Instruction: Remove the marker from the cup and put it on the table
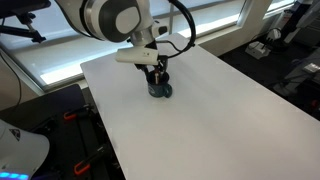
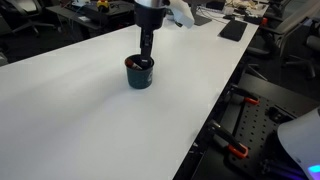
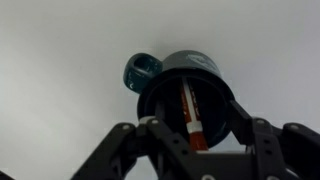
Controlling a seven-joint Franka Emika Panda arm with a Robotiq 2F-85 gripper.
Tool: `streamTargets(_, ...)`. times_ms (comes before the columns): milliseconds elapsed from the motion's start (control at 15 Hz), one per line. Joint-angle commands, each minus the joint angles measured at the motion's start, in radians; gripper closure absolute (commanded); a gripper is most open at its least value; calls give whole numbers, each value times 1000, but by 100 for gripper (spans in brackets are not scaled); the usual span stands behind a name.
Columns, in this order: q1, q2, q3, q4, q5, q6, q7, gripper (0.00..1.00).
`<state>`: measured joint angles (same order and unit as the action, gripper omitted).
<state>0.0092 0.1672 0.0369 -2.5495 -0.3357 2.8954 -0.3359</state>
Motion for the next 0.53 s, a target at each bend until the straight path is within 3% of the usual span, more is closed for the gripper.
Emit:
streamTargets(0,-48,56,44,9,96,57,-130,52)
streamTargets(267,-131,95,124,-1,168,138,-269,63)
streamTargets(400,-168,113,157,0,174,148,-302,38)
streamTargets(467,-185,120,171,1,173,154,-310,34)
